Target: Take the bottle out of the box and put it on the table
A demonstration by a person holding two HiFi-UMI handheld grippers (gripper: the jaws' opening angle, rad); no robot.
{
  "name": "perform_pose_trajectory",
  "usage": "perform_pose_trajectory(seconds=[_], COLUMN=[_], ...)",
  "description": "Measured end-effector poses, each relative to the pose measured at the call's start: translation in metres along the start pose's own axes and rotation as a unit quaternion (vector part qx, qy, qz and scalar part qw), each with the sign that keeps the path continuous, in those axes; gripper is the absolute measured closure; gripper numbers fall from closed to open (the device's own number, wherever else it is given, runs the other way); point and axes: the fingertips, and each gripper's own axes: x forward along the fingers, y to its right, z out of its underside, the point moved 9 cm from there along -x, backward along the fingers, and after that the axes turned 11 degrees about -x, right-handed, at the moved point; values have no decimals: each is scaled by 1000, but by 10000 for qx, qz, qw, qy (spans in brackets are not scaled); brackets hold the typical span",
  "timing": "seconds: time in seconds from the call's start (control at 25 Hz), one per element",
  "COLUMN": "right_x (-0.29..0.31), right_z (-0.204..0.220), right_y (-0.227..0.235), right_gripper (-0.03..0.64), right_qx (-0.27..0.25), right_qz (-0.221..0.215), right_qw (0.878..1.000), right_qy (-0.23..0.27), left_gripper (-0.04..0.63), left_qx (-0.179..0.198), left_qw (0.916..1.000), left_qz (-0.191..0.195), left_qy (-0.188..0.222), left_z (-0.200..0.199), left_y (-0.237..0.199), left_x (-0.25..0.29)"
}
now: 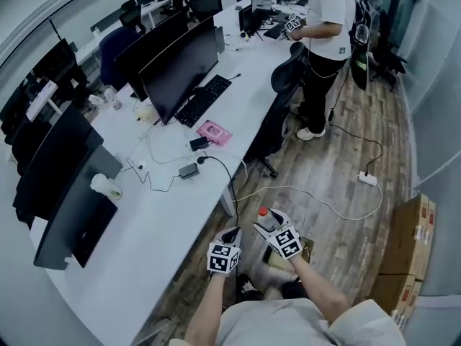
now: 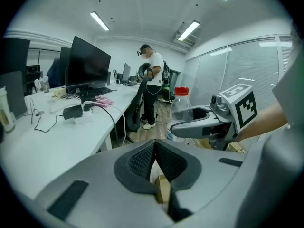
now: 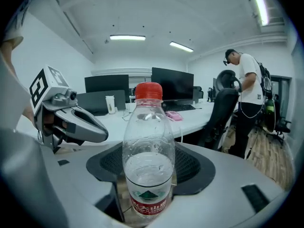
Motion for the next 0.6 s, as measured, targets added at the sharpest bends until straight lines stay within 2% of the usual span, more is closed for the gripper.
perform_pose_trajectory(seconds=[0.32,0.6], right_x=[50,124], right_z=[-73,-140], right_y=[-36,-86], right_gripper=[314,314], right_qx=[-314,-487], right_qz=[-722,-1390], right_qw=[9962,9862], right_qy=[386,752], left_gripper=[580,580], left_qx=[-239,-520], left_qw=[9982,9931], left_qz=[-452,-924], left_qy=[310,505], left_z=[-8,-10], left_y=[-37,-92], left_x=[-48,-92])
